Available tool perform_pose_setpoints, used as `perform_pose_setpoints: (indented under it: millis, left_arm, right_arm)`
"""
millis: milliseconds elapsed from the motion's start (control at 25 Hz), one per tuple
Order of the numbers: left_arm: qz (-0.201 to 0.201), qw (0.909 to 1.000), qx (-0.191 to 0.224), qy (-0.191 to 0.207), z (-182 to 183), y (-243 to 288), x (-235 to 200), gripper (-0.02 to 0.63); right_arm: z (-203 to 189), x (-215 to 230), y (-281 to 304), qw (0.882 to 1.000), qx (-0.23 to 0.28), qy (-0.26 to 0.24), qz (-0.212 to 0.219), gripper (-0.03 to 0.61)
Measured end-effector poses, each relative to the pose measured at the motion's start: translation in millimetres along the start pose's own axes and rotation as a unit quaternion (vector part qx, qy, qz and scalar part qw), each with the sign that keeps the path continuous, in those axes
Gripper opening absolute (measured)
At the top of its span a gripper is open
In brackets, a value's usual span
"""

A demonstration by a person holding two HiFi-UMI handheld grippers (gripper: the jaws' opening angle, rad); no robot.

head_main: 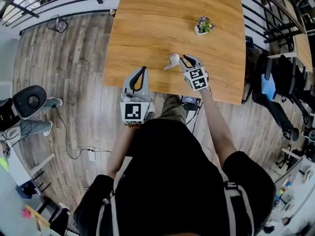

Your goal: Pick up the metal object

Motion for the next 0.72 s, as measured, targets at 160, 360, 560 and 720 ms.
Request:
perform_pose_setpoints:
  millis: [160,360,560,720]
  left_arm:
    - [0.003,1.0000,-0.002,0.001,0,1,0,0.011]
    - [0.011,0.9999,-0.011,-0.003,-4,1,-2,0.011]
    - [0.015,0.9998,-0.012,0.000,-7,2,-4,0.011]
    - [0.019,0.9997,-0.016,-0.001,-7,1,-4,0.011]
  right_arm:
    - [-7,0,9,1.000,-0.017,-0.001,0.004,0.100]
    - [-20,0,26,0.999,-0.036,0.010,0.012,0.123]
    - [-26,-1,42,0.998,-0.050,0.019,0.017,0.144]
    - [-27,-2,50,0.998,-0.057,0.015,0.020,0.184]
Point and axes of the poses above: the fingertips, and each gripper's own axes: y forward along the fingers, x to its right, z out of its top, the point moved 8 cm from there along -y, backward along the fingers, and after that the axes turned 5 degrees about -x, right-handed, at the moved point
